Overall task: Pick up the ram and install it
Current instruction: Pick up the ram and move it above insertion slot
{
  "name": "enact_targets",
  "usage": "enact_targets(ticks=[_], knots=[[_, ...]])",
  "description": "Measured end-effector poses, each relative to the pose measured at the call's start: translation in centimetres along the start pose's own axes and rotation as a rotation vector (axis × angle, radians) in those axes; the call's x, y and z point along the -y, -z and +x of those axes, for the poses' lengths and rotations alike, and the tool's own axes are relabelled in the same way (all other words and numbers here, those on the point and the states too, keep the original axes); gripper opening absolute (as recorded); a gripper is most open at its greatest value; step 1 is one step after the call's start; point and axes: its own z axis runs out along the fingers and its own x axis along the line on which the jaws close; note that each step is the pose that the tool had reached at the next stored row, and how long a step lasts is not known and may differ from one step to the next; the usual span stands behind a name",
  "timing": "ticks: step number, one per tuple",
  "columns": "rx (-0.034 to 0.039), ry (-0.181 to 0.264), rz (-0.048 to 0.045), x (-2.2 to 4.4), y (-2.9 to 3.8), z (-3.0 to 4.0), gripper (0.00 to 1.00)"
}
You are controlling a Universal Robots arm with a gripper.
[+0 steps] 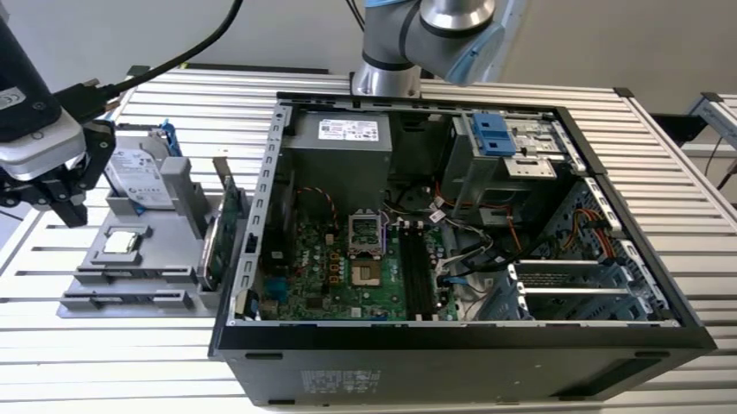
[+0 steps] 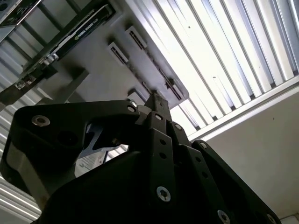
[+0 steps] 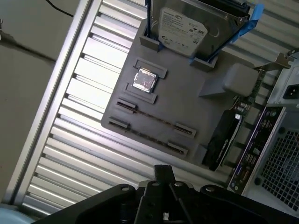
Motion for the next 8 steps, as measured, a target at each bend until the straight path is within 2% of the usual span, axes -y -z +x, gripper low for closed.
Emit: enact_targets(ticks=[8], knots=[[-0.0023, 0.053, 0.0046, 0.0, 0.0, 0.0, 0.0]])
